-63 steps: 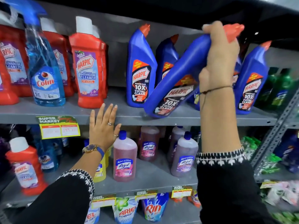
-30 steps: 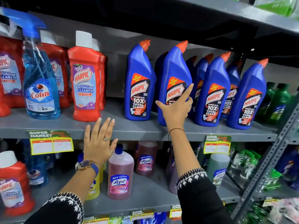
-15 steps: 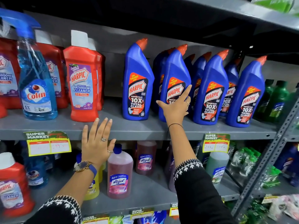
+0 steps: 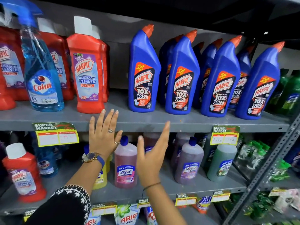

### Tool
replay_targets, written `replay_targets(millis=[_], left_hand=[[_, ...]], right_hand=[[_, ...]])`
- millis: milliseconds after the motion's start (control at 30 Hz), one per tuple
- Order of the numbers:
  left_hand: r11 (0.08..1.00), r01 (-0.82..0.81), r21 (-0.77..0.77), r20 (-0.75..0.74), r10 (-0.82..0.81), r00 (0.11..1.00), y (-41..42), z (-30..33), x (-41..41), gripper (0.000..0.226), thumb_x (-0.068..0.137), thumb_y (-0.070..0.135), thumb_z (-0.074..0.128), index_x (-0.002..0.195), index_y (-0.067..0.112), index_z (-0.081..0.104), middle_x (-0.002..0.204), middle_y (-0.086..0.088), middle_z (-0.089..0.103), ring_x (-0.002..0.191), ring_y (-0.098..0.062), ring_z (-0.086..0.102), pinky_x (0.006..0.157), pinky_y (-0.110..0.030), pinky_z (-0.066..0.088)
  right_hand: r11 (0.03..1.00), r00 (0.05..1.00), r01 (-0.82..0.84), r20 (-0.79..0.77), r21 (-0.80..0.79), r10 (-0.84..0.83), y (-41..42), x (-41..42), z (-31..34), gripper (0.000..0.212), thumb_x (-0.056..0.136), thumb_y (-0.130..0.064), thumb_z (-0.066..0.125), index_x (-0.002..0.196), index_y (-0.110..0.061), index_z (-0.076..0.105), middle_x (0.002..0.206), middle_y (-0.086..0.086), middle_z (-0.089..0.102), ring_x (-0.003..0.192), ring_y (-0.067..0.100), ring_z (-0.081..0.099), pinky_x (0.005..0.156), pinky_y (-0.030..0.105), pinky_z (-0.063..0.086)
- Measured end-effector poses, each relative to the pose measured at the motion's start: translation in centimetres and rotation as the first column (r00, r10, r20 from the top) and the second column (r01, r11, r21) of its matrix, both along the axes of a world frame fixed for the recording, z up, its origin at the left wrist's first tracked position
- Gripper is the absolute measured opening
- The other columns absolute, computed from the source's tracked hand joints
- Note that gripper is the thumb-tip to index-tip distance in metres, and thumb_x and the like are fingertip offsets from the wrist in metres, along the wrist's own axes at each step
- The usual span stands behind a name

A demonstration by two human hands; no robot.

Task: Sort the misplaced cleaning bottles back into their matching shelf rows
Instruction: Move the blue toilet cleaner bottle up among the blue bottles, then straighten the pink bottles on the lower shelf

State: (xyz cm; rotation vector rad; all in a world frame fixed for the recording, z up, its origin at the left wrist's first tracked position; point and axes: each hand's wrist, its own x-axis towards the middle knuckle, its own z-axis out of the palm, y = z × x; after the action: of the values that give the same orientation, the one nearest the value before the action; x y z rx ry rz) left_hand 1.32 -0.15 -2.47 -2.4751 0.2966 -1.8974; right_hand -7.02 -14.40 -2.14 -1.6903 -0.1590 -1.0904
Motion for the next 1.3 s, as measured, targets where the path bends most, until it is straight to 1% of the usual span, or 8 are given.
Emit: replay_targets(millis=[133, 267, 367, 467, 600, 767, 967, 1300], left_hand=[[1.0, 0.009, -0.009, 0.0, -0.009, 1.0, 0.0, -0.2, 0.1, 0.052, 0.102, 0.04, 0.023, 0.146, 0.013, 0.028, 0.145, -0.007, 0.036, 0.138, -0.028, 0.023, 0.117, -0.044, 0.005], [1.0, -0.001, -0.006, 0.01, 0.001, 1.0, 0.1, -0.3, 0.3, 0.052, 0.101, 0.04, 0.022, 0.147, 0.014, 0.024, 0.146, -0.006, 0.034, 0.144, -0.025, 0.015, 0.117, -0.044, 0.005], [1.0, -0.002, -0.005, 0.021, 0.002, 1.0, 0.1, -0.4, 0.4, 0.054, 0.101, 0.04, 0.022, 0.149, 0.015, 0.022, 0.146, -0.006, 0.034, 0.146, -0.021, 0.007, 0.117, -0.044, 0.005], [1.0, 0.007, 0.011, 0.024, -0.007, 1.0, 0.2, -0.6, 0.6, 0.057, 0.102, 0.039, 0.021, 0.153, 0.017, 0.012, 0.146, -0.007, 0.034, 0.141, -0.026, 0.017, 0.117, -0.044, 0.003], [1.0, 0.02, 0.017, 0.031, -0.021, 0.999, 0.3, -0.6, 0.5, 0.055, 0.102, 0.039, 0.021, 0.152, 0.017, 0.015, 0.146, -0.006, 0.033, 0.139, -0.026, 0.02, 0.118, -0.043, 0.002], [0.999, 0.042, 0.022, 0.034, -0.043, 0.998, 0.3, -0.7, 0.6, 0.058, 0.102, 0.038, 0.021, 0.154, 0.016, 0.008, 0.148, -0.005, 0.031, 0.14, -0.026, 0.018, 0.117, -0.044, 0.003], [0.997, 0.067, 0.025, 0.031, -0.067, 0.997, 0.3, -0.7, 0.6, 0.052, 0.101, 0.037, 0.021, 0.148, 0.015, 0.019, 0.146, -0.004, 0.033, 0.14, -0.026, 0.017, 0.116, -0.044, 0.002], [0.998, 0.043, 0.042, 0.045, -0.045, 0.998, 0.4, -0.8, 0.8, 0.054, 0.101, 0.037, 0.022, 0.15, 0.014, 0.022, 0.145, -0.004, 0.034, 0.14, -0.025, 0.017, 0.117, -0.044, 0.002]], right_hand=[[0.987, 0.941, -0.162, -0.297, 0.018, 0.16, 2.8, 1.1, -5.4, 0.077, 0.087, -0.032, 0.062, 0.148, -0.027, 0.014, 0.157, -0.007, 0.022, 0.144, 0.006, 0.017, 0.117, 0.038, 0.024], [0.991, 0.765, -0.11, -0.643, -0.071, 0.039, 4.5, 4.5, -7.8, 0.11, 0.074, -0.045, 0.077, 0.151, -0.024, 0.001, 0.16, 0.006, 0.005, 0.148, 0.025, 0.001, 0.117, 0.055, 0.017], [0.995, 0.674, -0.098, -0.736, 0.001, 0.067, 6.1, 6.0, -8.6, 0.117, 0.069, -0.048, 0.079, 0.15, -0.03, -0.003, 0.161, 0.007, -0.006, 0.147, 0.029, -0.004, 0.113, 0.061, 0.018], [0.999, 0.654, -0.035, -0.755, 0.022, 0.039, 7.7, 6.7, -9.1, 0.114, 0.07, -0.045, 0.078, 0.15, -0.034, -0.003, 0.16, 0.004, -0.013, 0.147, 0.031, -0.009, 0.112, 0.064, 0.013], [0.995, 0.625, 0.082, -0.775, -0.056, -0.095, 8.2, 7.7, -9.9, 0.11, 0.07, -0.044, 0.078, 0.148, -0.039, 0.001, 0.16, 0.003, -0.01, 0.147, 0.03, -0.003, 0.112, 0.064, 0.012], [0.989, 0.675, 0.137, -0.725, -0.062, -0.139, 7.5, 8.1, -11.0, 0.104, 0.066, -0.042, 0.079, 0.147, -0.032, 0.014, 0.153, 0.015, 0.02, 0.14, 0.036, 0.025, 0.112, 0.054, 0.028], [0.972, 0.751, 0.234, -0.631, -0.023, -0.196, 6.0, 8.5, -11.2, 0.103, 0.056, -0.04, 0.084, 0.141, -0.025, 0.027, 0.138, 0.018, 0.039, 0.122, 0.04, 0.045, 0.098, 0.05, 0.044], [0.927, 0.748, 0.363, -0.566, -0.09, -0.348, -1.6, 10.2, -11.5, 0.101, 0.054, -0.03, 0.087, 0.138, -0.021, 0.031, 0.134, 0.02, 0.037, 0.114, 0.045, 0.046, 0.096, 0.051, 0.044]])
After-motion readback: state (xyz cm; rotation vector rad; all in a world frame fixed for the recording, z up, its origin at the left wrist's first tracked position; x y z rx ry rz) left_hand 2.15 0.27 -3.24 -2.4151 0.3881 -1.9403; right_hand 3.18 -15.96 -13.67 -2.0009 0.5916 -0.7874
